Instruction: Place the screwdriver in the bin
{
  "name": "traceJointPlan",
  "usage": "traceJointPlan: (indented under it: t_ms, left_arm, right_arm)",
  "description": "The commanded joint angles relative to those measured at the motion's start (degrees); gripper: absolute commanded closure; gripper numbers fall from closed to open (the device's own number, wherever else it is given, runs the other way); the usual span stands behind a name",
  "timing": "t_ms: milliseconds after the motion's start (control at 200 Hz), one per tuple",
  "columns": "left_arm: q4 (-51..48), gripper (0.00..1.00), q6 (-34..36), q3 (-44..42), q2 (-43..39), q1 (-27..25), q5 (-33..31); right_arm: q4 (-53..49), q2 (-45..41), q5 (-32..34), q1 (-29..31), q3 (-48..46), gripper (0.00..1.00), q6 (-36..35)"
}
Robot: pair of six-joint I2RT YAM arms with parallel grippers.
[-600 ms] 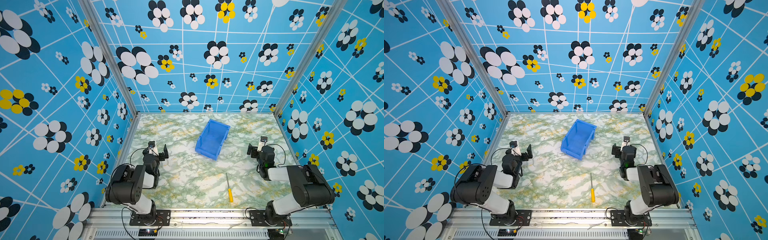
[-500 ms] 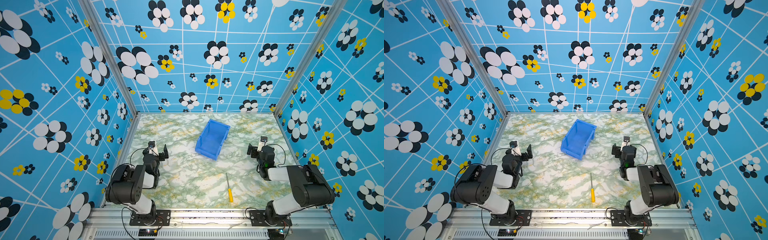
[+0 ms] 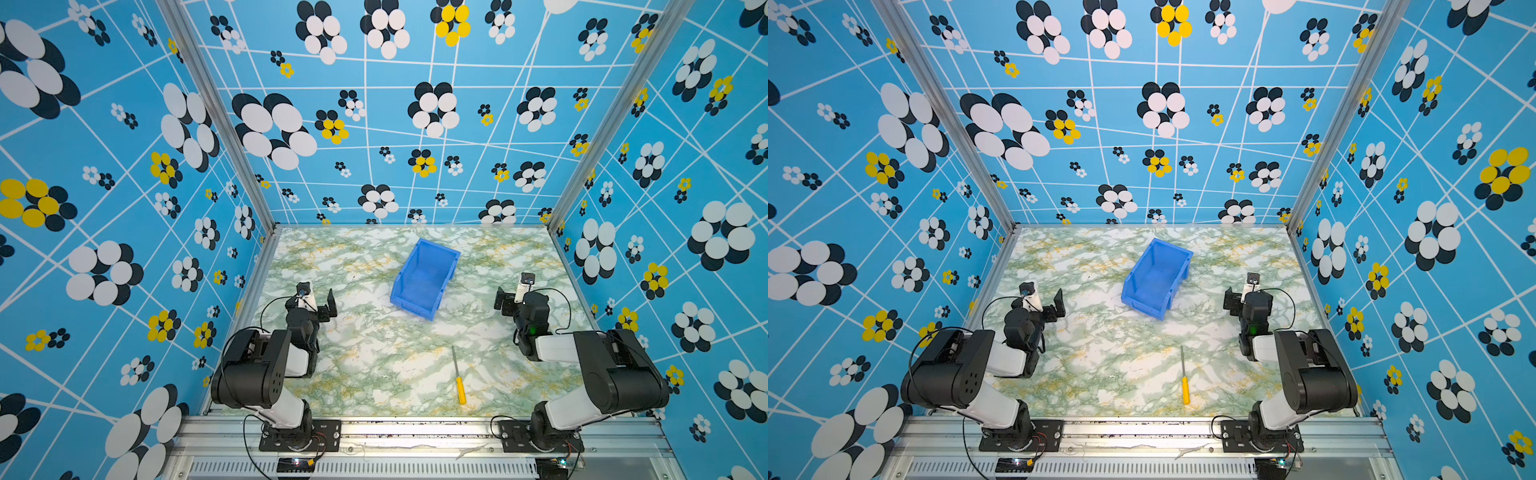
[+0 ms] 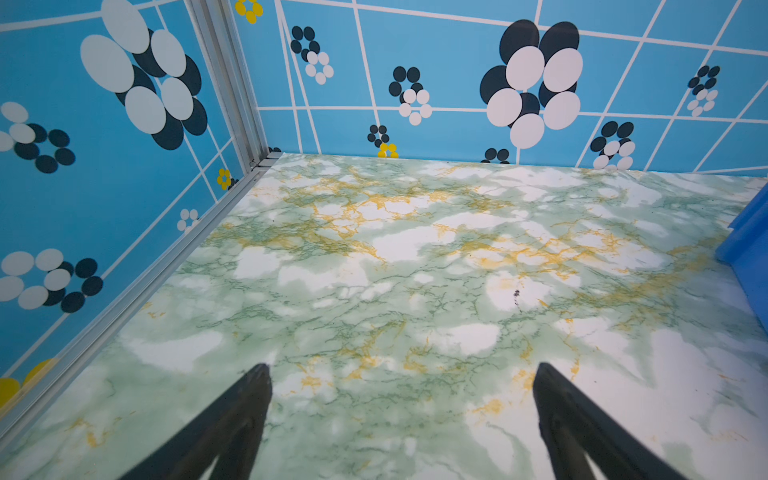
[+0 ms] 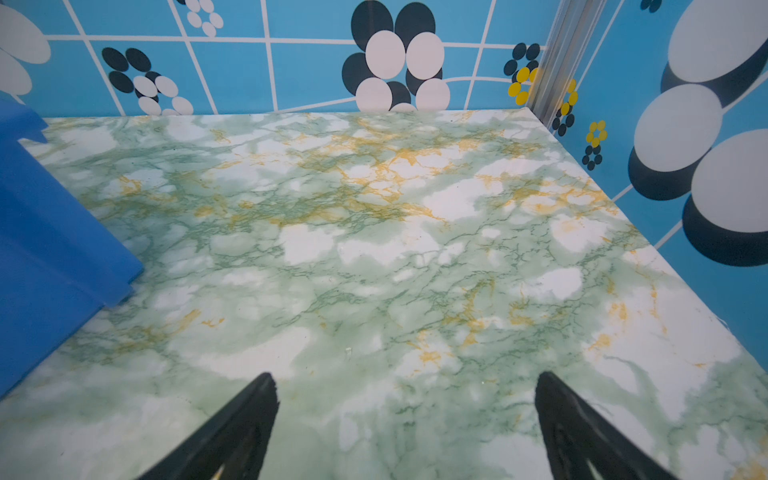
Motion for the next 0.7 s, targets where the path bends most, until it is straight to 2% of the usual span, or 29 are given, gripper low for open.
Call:
traceJointPlan:
  t_ms: [0, 695]
  left_arm:
    - [1.83, 0.01, -0.33, -0.89, 0.53, 0.32, -0.88]
    - [1.84, 0.01, -0.04, -0.72, 0.58, 0.34, 0.12]
  right_arm:
    - [0.06, -0.36, -0.55, -0.27, 0.62, 0.01, -0.10]
    - [-0.72, -0.22, -0.33, -0.73, 1.01, 0.01, 0.70]
